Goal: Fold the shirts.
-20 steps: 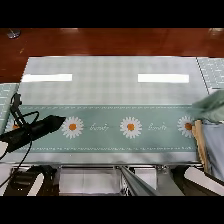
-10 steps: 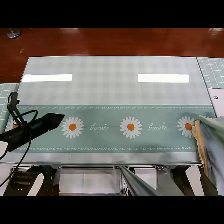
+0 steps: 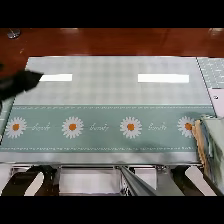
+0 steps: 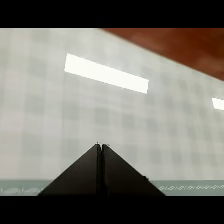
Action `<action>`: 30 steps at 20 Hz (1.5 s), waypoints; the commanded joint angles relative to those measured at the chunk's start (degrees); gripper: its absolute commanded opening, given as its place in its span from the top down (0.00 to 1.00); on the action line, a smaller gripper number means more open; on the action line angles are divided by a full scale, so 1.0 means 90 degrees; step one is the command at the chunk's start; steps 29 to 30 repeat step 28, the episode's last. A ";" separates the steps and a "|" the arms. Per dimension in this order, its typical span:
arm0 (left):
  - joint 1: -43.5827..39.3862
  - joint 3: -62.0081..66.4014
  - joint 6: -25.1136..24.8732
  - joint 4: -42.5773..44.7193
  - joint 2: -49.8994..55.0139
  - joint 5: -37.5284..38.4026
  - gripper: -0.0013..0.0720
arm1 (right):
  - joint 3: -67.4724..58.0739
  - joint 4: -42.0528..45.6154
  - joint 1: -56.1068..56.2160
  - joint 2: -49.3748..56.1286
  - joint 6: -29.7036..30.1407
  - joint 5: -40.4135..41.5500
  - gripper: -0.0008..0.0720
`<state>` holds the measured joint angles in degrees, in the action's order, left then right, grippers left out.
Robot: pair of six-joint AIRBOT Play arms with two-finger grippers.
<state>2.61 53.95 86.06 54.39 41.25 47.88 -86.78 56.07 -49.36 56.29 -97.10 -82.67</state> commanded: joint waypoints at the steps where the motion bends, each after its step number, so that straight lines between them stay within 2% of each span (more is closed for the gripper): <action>1: -0.0464 0.2805 -0.0396 0.0005 0.1829 0.1100 0.95 | -0.0738 -0.0959 0.2669 0.0823 0.0860 0.1326 0.95; 2: -0.0760 0.3262 -0.0396 0.0102 0.2246 0.1384 0.95 | -0.0729 -0.0148 0.3672 0.1035 0.1044 0.1413 0.95; 4: -0.1367 0.3308 -0.0172 0.0918 0.2800 0.1780 0.95 | -0.0369 0.2164 0.5360 0.1486 0.0984 0.1319 0.95; 6: -0.1622 0.2543 0.0367 0.1523 0.3092 0.1831 0.94 | 0.0537 0.3978 0.6280 0.1955 0.0364 0.1324 0.95; 7: -0.1610 0.1999 0.0379 0.1535 0.3201 0.1763 0.94 | 0.0981 0.4277 0.6428 0.2171 0.0010 0.1333 0.95; 11: -0.1282 0.1056 0.0420 0.1528 0.3383 0.1586 0.94 | 0.1535 0.4311 0.6450 0.2730 -0.0165 0.1404 0.95; 13: -0.1231 0.1056 0.0420 0.1528 0.3385 0.1586 0.94 | 0.1535 0.4204 0.6450 0.2718 -0.0350 0.1384 0.95; 30: -0.1246 0.1056 0.0420 0.1525 0.3390 0.1569 0.94 | 0.1535 0.4211 0.6450 0.2720 -0.0350 0.1387 0.95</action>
